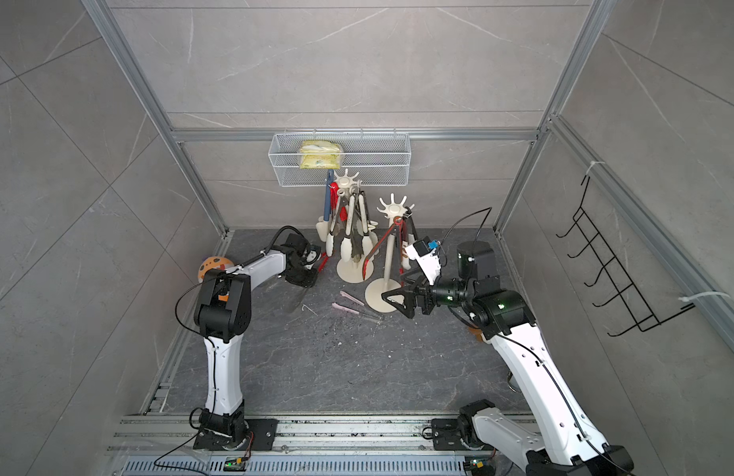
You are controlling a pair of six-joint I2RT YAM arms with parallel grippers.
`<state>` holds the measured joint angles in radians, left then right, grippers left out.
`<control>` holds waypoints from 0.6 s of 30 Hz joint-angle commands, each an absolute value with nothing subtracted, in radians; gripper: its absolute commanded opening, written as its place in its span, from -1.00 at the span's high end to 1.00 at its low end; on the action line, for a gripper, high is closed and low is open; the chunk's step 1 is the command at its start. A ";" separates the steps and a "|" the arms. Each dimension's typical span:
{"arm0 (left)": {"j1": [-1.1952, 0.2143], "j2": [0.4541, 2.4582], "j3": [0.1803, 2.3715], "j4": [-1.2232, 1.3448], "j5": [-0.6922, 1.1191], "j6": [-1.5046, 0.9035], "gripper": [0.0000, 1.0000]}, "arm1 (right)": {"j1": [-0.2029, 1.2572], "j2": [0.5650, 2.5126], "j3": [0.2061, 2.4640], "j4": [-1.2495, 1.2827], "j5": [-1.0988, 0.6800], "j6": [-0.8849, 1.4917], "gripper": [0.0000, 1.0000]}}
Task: Hang food tongs on kitchen utensil racks
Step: Pick up the food tongs from the center of the board.
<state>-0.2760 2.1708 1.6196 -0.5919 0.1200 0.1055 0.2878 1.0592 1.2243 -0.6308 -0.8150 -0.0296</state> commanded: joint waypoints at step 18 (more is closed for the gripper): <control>-0.273 1.747 1.267 -0.496 0.150 -0.009 0.91 | 0.291 1.048 1.222 -0.617 -0.810 -0.048 -1.00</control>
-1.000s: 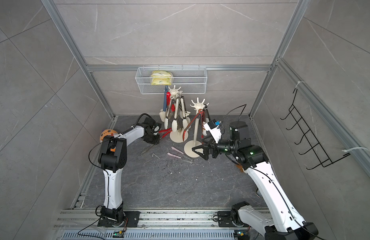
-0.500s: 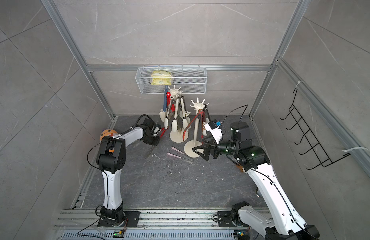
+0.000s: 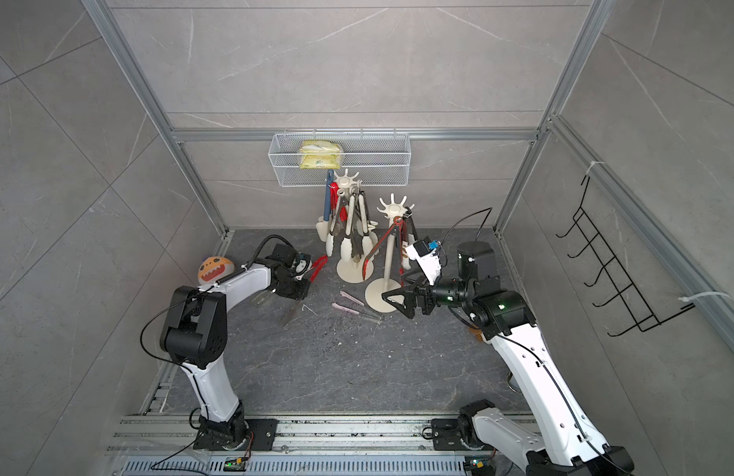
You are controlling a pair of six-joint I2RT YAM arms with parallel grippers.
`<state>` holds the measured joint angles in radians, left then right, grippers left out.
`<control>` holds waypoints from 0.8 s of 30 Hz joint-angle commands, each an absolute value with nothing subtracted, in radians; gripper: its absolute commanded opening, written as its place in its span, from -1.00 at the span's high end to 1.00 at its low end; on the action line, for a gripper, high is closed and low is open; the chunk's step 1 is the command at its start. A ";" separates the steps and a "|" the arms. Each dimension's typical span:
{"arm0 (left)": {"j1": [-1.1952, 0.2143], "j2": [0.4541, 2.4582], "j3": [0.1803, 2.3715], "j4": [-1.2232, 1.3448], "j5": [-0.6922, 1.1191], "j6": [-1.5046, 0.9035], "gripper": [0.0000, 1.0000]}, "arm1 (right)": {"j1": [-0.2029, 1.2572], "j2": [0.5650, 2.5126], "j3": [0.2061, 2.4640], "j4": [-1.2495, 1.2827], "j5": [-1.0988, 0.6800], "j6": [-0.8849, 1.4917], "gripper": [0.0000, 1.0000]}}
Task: Hang food tongs on kitchen utensil racks
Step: Pick up the food tongs from the center of the board.
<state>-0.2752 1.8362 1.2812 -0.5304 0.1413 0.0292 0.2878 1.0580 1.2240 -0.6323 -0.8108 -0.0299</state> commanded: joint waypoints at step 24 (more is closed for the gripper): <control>-0.300 1.183 1.132 -0.511 0.100 -0.114 0.92 | 0.292 1.092 1.236 -0.572 -0.810 -0.057 -0.99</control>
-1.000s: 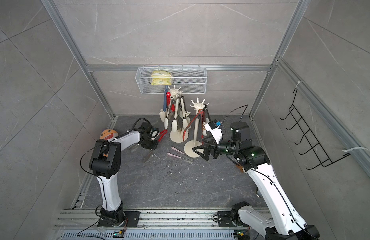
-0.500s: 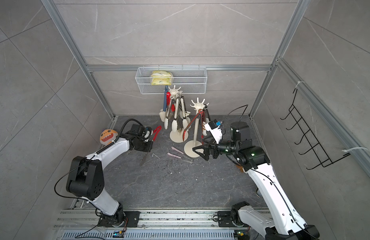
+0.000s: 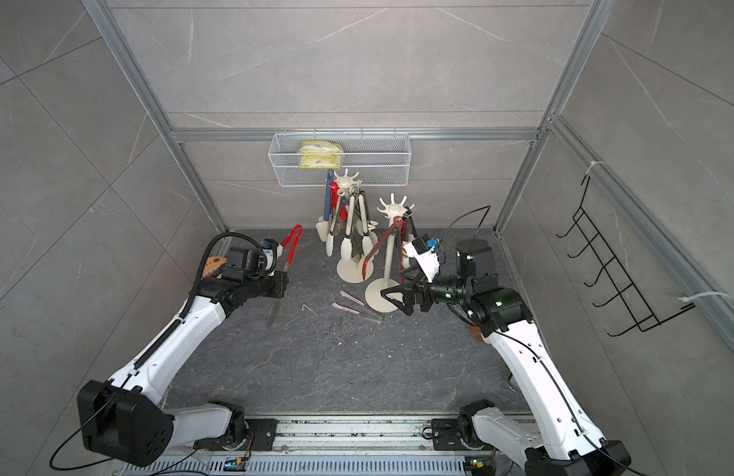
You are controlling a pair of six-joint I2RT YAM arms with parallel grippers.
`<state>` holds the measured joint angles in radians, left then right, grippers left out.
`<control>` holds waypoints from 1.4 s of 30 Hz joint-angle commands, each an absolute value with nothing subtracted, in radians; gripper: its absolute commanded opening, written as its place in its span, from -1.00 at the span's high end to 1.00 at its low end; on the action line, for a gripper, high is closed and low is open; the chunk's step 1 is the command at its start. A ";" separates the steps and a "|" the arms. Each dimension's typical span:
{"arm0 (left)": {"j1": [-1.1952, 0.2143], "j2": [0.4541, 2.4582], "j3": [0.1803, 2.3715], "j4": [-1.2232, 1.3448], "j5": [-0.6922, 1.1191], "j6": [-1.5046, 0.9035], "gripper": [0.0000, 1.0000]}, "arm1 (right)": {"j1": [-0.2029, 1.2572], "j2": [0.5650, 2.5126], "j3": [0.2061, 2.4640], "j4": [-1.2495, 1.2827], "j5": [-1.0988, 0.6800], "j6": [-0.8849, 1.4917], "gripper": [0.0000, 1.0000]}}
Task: Hang food tongs on kitchen utensil racks
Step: Pick up the food tongs from the center of the board, then hang the food tongs on the rack.
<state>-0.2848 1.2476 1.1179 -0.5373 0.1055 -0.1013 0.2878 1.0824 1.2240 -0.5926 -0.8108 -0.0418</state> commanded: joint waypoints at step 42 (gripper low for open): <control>-0.860 1.141 1.190 -0.088 0.058 -0.122 0.95 | 0.292 0.973 1.186 -0.451 -0.631 -0.019 -0.99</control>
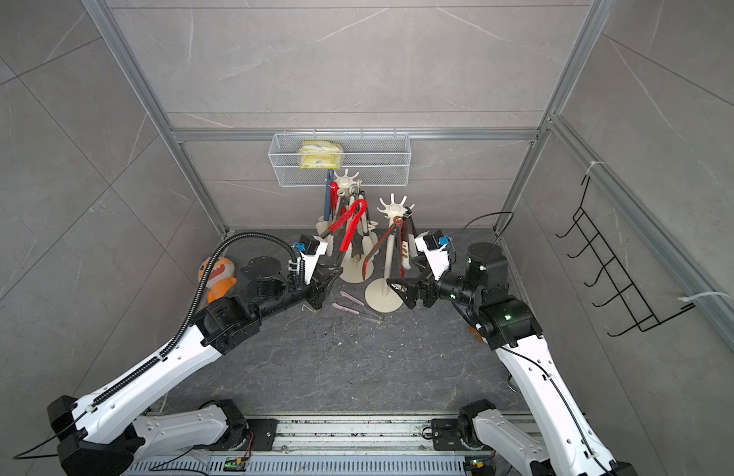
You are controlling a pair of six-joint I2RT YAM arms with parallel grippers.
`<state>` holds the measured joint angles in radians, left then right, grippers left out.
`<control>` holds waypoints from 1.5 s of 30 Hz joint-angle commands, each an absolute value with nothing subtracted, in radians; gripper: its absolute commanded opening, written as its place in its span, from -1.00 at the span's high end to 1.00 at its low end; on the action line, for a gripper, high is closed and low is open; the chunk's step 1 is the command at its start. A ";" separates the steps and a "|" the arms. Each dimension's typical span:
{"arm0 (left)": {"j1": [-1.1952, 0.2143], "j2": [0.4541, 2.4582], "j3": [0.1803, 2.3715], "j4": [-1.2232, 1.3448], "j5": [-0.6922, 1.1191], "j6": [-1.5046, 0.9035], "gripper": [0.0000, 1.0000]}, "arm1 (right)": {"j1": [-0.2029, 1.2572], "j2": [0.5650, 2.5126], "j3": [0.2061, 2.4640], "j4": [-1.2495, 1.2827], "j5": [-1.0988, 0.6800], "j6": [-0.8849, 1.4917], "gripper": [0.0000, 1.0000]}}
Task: Hang food tongs on kitchen utensil racks
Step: Hang the food tongs on the rack.
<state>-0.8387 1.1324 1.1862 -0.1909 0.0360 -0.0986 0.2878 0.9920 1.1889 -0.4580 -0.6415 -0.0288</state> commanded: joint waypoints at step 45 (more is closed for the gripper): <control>-0.919 1.347 1.296 -0.165 -0.058 -0.280 1.00 | 0.293 0.948 1.166 -0.482 -0.653 -0.026 -0.99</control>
